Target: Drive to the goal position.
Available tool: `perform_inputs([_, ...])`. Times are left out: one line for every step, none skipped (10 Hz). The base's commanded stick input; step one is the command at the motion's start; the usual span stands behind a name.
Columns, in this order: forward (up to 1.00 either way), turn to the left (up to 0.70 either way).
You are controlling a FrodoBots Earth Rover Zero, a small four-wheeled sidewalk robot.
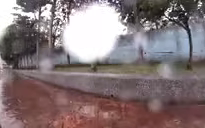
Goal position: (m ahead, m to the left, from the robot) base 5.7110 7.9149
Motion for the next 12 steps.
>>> perform_inputs([0.00, 1.00])
perform_inputs([0.00, 1.00])
perform_inputs([0.00, 1.00])
perform_inputs([0.00, 1.00])
perform_inputs([0.00, 1.00])
perform_inputs([0.00, 1.00])
perform_inputs([0.00, 1.00])
perform_inputs([0.00, 0.89])
perform_inputs([0.00, 0.43])
perform_inputs([0.00, 0.00])
perform_inputs([0.00, 0.00])
perform_inputs([0.00, 0.00])
